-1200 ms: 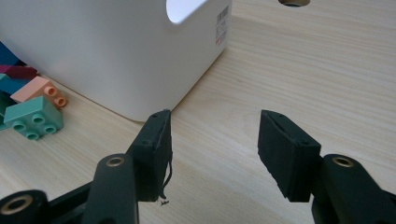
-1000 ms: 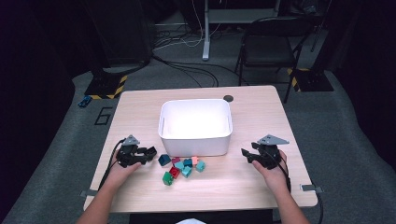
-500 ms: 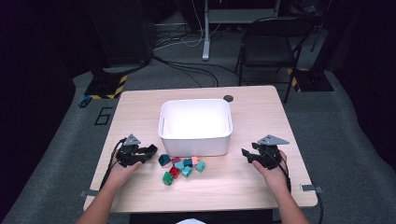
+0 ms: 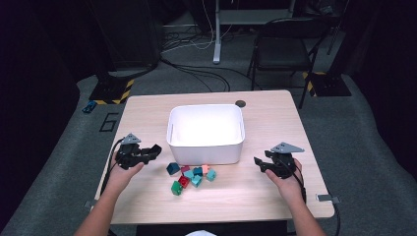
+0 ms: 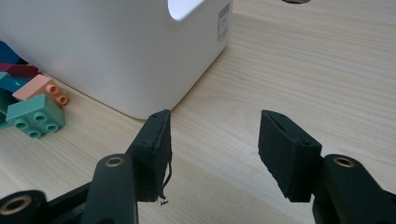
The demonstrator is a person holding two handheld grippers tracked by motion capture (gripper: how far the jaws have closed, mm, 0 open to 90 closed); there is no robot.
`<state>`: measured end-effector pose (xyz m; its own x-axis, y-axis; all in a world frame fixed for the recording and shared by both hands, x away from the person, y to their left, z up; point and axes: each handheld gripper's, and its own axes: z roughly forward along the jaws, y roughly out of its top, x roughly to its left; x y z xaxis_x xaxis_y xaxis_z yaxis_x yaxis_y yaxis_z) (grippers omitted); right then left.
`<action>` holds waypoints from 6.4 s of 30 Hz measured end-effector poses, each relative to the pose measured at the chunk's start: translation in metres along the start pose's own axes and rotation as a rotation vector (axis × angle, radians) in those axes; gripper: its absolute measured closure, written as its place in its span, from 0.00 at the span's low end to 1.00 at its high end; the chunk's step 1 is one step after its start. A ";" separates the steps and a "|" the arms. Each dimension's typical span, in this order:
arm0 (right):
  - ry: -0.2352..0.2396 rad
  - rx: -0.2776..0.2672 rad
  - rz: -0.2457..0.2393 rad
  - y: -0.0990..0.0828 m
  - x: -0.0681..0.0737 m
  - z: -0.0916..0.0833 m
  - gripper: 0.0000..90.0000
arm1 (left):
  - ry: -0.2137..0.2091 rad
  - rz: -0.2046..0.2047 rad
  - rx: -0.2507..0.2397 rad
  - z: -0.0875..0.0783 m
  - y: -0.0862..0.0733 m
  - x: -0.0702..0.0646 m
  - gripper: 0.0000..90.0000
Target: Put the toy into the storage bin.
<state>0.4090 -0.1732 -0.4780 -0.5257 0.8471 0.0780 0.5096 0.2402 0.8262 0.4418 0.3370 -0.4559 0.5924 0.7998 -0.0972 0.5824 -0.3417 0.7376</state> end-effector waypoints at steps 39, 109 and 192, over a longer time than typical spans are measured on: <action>0.008 0.010 0.006 -0.001 0.001 0.002 0.48 | -0.079 0.050 -0.092 -0.052 0.096 -0.025 0.65; 0.001 0.007 0.018 -0.002 -0.001 0.001 0.47 | -0.103 0.090 -0.099 -0.025 0.075 -0.045 0.52; -0.017 0.014 0.020 -0.007 -0.004 -0.001 0.47 | -0.145 0.164 0.025 0.054 -0.026 -0.037 0.65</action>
<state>0.4065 -0.1787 -0.4833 -0.5036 0.8597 0.0853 0.5297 0.2293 0.8166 0.4347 0.2896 -0.5071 0.7531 0.6538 -0.0736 0.4843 -0.4752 0.7346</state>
